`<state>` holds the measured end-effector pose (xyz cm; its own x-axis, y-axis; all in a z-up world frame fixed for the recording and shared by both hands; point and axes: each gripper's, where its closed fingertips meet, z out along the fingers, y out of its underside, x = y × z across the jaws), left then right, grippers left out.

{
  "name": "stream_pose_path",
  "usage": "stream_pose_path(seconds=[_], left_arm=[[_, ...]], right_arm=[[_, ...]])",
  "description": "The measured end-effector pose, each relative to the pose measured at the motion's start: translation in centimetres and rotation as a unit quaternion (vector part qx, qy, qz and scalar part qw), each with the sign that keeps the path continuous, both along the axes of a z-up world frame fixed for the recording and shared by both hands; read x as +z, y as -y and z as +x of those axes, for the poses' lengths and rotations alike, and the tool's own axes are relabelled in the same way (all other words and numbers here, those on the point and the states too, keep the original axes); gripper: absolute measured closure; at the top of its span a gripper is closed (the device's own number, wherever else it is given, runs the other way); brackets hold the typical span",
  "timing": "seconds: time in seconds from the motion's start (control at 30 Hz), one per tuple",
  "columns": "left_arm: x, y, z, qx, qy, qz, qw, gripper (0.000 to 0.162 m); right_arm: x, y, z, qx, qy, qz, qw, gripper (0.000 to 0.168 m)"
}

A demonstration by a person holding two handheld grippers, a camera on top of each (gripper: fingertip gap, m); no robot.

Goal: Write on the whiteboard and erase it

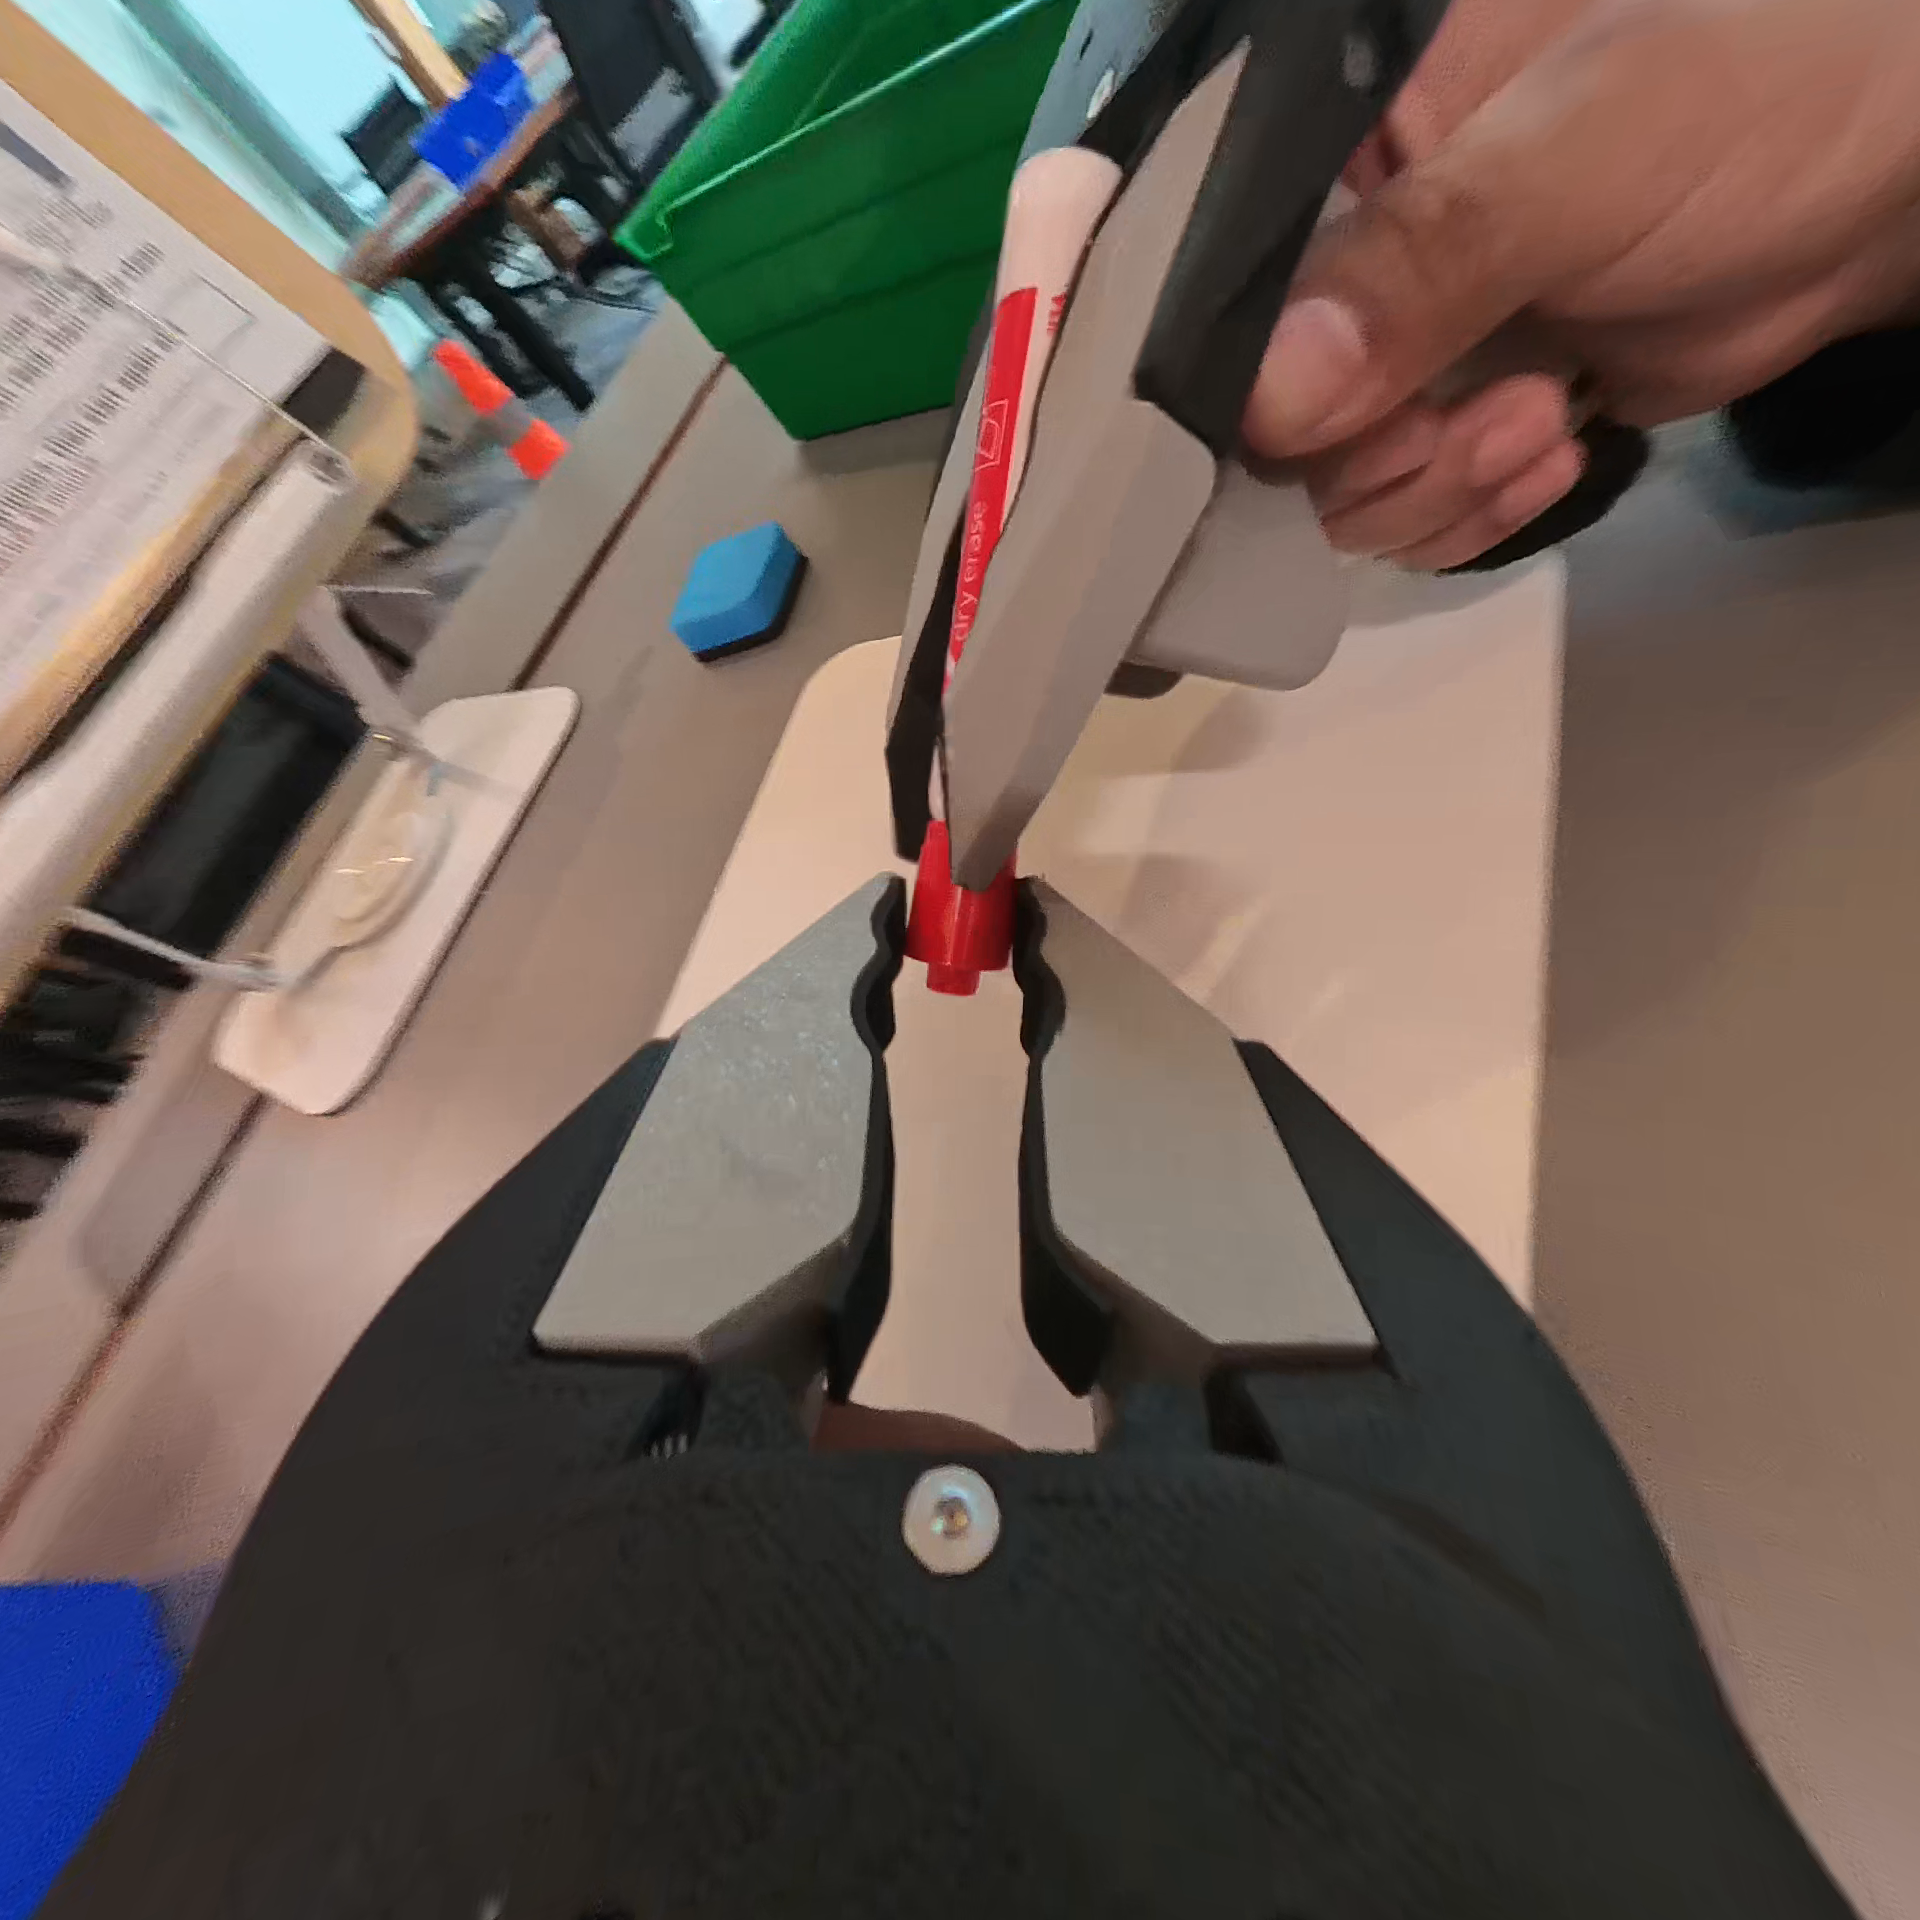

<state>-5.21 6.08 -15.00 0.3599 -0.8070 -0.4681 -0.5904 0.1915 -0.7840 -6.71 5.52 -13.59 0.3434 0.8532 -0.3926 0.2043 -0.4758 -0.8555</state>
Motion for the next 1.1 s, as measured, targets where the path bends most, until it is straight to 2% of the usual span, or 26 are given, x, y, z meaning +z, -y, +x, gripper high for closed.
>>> stream_pose_path(seconds=[0.17,0.27,0.37,0.47,0.57,0.7,0.73,0.8,0.93,1.1], left_arm=[[1.1,-1.4,0.0,0.052,-0.072,0.183,0.979,0.145],[2.2,-0.9,0.3,0.045,-0.062,0.218,0.973,0.145],[1.5,-0.2,0.3,0.021,-0.025,0.113,0.993,0.145],[1.4,1.0,0.0,-0.020,0.030,-0.012,0.999,0.145],[1.2,2.5,-0.2,-0.065,0.072,-0.133,0.986,0.146],[1.3,4.4,-0.6,-0.113,0.118,-0.276,0.947,0.146],[1.4,4.4,-0.8,-0.116,0.129,-0.290,0.941,0.146],[2.1,4.1,-0.9,-0.121,0.144,-0.270,0.944,0.146],[2.6,3.0,-0.9,-0.095,0.127,-0.178,0.971,0.145],[4.4,3.7,-0.3,-0.118,0.116,-0.007,0.986,0.146]], right_arm=[[-0.1,-0.8,0.5,-0.022,-0.039,-0.060,0.997,0.141],[1.1,-0.7,0.8,-0.012,-0.092,-0.090,0.992,0.141],[1.1,-0.5,0.6,-0.006,-0.081,-0.077,0.994,0.141],[1.2,0.2,0.1,0.013,-0.070,-0.059,0.996,0.141],[1.4,1.2,-0.4,0.039,-0.063,-0.042,0.996,0.142],[1.7,2.6,-1.1,0.078,-0.056,-0.022,0.995,0.142],[1.7,2.8,-1.2,0.082,-0.052,-0.015,0.995,0.142],[1.8,2.7,-1.2,0.081,-0.054,-0.011,0.995,0.141],[1.7,2.1,-0.7,0.064,-0.048,-0.003,0.997,0.140],[3.0,2.4,-0.2,0.083,-0.114,-0.046,0.989,0.138]])
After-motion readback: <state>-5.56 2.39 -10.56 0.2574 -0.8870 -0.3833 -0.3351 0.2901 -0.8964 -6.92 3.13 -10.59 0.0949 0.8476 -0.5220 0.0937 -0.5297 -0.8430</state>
